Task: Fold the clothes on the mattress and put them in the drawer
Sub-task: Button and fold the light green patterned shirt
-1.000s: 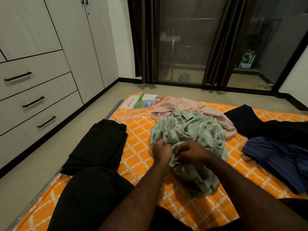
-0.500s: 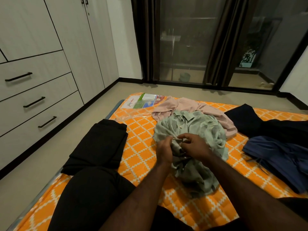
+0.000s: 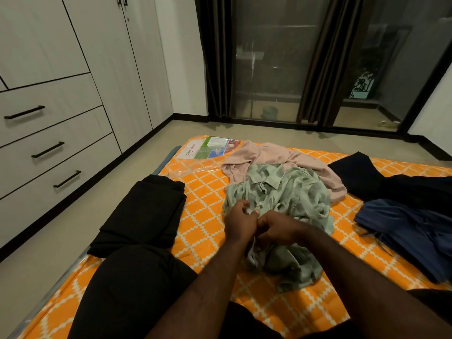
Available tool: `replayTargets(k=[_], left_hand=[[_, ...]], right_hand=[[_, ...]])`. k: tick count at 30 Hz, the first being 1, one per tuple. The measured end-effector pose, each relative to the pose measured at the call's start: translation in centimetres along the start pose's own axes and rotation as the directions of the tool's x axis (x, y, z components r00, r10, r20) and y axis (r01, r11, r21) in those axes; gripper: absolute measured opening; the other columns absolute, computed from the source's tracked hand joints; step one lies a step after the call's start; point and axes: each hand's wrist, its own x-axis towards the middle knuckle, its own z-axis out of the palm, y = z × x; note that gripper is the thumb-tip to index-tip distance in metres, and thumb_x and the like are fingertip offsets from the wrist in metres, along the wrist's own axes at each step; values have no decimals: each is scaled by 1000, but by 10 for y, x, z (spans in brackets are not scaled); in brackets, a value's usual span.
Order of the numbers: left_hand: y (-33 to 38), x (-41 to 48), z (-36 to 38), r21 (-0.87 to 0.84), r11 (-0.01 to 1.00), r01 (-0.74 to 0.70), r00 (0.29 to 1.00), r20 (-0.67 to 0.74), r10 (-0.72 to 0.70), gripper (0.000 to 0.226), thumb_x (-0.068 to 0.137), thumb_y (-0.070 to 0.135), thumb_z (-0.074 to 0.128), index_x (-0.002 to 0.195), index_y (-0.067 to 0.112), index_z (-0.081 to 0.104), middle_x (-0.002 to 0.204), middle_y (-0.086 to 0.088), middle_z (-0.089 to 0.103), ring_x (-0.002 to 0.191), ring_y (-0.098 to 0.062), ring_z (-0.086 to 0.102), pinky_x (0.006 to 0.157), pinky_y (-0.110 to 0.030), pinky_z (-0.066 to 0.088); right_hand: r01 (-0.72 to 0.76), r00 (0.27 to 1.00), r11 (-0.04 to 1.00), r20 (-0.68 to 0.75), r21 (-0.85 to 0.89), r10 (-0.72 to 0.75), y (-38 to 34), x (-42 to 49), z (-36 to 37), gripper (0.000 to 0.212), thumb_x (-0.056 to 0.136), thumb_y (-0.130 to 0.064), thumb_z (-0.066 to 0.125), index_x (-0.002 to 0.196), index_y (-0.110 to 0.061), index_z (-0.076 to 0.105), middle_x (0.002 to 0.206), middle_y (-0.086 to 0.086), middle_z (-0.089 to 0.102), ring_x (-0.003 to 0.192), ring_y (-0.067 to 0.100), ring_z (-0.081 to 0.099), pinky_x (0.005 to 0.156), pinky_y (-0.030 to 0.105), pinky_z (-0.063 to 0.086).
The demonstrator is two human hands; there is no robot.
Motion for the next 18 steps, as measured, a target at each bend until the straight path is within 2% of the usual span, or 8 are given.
replayTargets(k=[2,4,7,9,10,12,15,18], left_hand=[[-1,-1,1,43,995,87,994,57,-89,34,88,25,70,122,22,65,125,-1,64,118,-25,58,93,-32,48],[1,-4,-1,202,964,171,984,8,-176,34,87,26,67,120,31,63,131,-3,51,123,-31,47,93,-37,42],[5,-10,0,356,930,93,990,-132,-48,33,85,26,67,116,33,59,137,-4,34,125,-31,32,99,-45,36],[8,-12,3,328,944,-38,976,-191,106,31,83,27,69,112,30,61,138,-4,35,129,-29,29,102,-48,34],[11,-12,4,309,946,-97,963,-211,167,29,82,27,70,110,28,63,138,-3,37,131,-28,30,103,-48,33],[16,-12,6,271,943,-194,944,-212,254,27,81,26,71,108,27,65,135,-2,43,130,-26,35,104,-46,35],[17,-11,10,188,927,-324,920,-168,355,26,82,25,74,106,24,66,127,-1,47,121,-21,44,102,-43,43],[16,-12,10,151,929,-338,917,-169,362,24,82,25,75,105,24,65,125,-1,45,118,-20,44,101,-40,45]], right_hand=[[-23,998,1000,-58,-18,22,3,1,-5,19,81,-1,71,84,-17,80,77,-5,74,65,9,69,64,25,56],[-87,960,995,-271,-52,70,8,2,-11,28,83,-1,66,92,-22,81,86,-10,75,72,7,70,66,23,57],[-161,703,987,-704,-21,100,20,0,-21,30,81,-7,65,105,-18,77,102,2,74,87,14,68,75,29,54],[-238,553,971,-820,14,147,30,-2,-28,38,79,-14,67,117,-17,70,115,9,68,107,28,63,89,38,52],[-289,522,956,-829,50,201,33,-3,-31,45,79,-19,68,123,-17,66,123,12,63,115,34,58,95,44,50],[-370,523,923,-796,111,305,36,-5,-33,60,80,-22,71,137,-14,55,134,17,52,125,41,49,100,49,46],[-341,575,917,-725,210,380,46,-2,-25,71,81,-16,72,145,-10,43,141,20,44,129,40,47,98,46,47],[-271,579,937,-740,222,343,47,4,-19,35,79,-9,68,114,-7,61,107,15,64,100,36,61,74,37,50]])
